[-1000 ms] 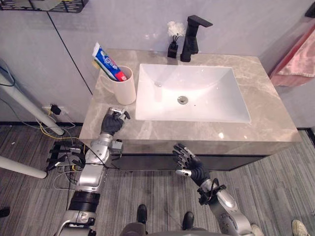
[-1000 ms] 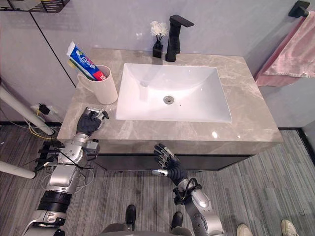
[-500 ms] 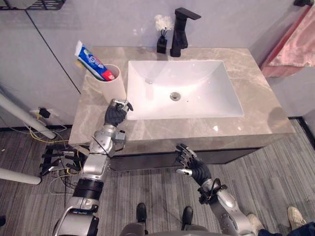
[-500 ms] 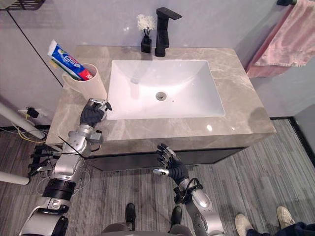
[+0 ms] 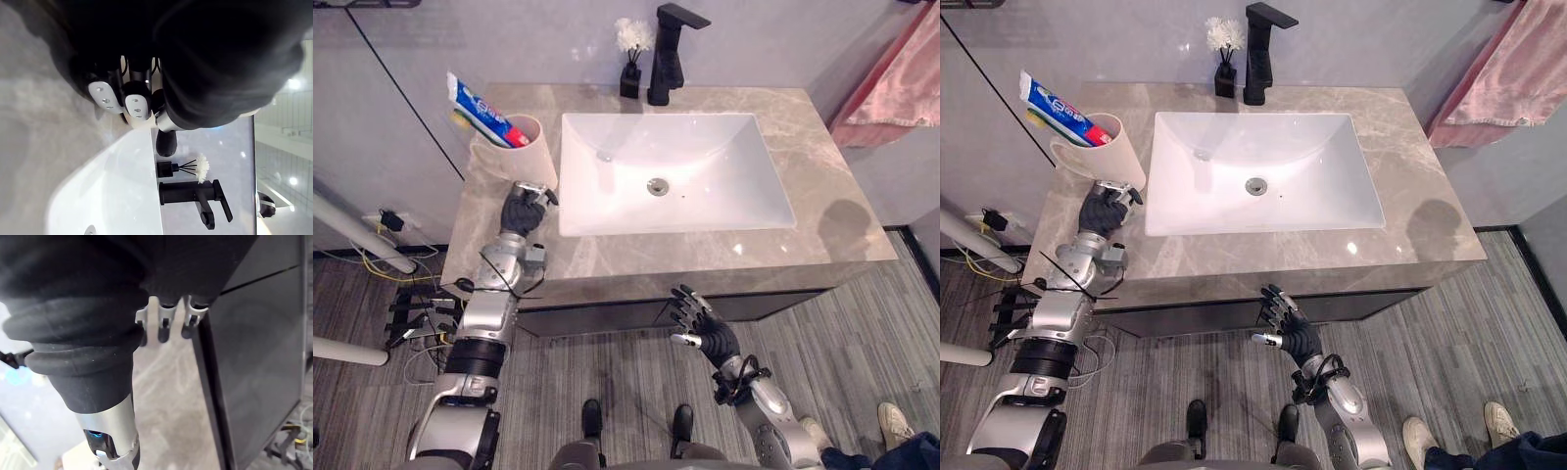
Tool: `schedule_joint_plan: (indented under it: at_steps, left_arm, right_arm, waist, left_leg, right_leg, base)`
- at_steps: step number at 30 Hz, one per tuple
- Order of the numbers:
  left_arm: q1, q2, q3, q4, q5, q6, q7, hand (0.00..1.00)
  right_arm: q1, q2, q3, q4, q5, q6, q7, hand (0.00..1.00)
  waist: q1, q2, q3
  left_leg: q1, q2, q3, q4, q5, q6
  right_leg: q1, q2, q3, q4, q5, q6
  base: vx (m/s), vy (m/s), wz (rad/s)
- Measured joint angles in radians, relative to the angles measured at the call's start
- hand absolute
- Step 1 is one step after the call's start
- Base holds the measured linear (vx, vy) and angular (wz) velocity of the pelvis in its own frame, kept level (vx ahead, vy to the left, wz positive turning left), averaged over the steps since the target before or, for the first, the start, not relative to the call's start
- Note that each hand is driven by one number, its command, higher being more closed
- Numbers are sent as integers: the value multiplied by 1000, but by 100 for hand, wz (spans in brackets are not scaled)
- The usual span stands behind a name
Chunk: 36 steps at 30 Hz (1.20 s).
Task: Organize washtable
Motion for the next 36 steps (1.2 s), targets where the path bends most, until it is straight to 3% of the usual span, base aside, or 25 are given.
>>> schedule_joint_plan:
  at_steps: [5, 12, 24, 31, 36]
  left_arm:
    - [-52, 50, 3, 15, 0, 3, -2, 100]
    - [-125, 113, 3, 54, 0, 10, -3, 100]
    - [-195, 137, -2, 85, -9, 8, 3, 100]
    - [-287, 147, -4, 141, -39, 9, 44, 100]
    - [-382, 197, -7, 213, -44, 11, 53, 100]
  right_arm:
    - [3, 0, 1, 0, 0, 0, 0, 0]
    - [-1, 0, 6, 0, 0, -2, 1, 0]
    - [-6, 1, 9, 0, 1, -3, 1, 0]
    - [-6, 1, 14, -1, 1, -4, 1, 0]
    - [-7, 2, 19, -4, 1, -9, 1, 0]
  waist:
    - [0, -19, 29]
    - [0, -21, 55]
    - [-1, -28, 95]
    - [-3, -37, 113]
    - [-7, -51, 141]
  left_leg:
    - [-2, -1, 0, 0, 0, 0]
    - [-25, 0, -1, 13, -2, 1]
    - [-45, 1, 3, 29, -2, 1]
    - [-68, 2, 6, 38, -2, 1]
    - [-87, 4, 8, 50, -2, 1]
  right_leg:
    - [-1, 0, 0, -1, 0, 0]
    - [-15, 0, 1, 0, 4, -3]
    - [-35, 0, 4, -1, 16, -12]
    - [-54, 0, 8, -3, 24, -12]
    - [-69, 1, 11, -5, 31, -19]
  base:
    - [0, 0, 0]
    - [0, 0, 0]
    - [-17, 5, -1]
    - [0, 0, 0]
    - [0, 0, 0]
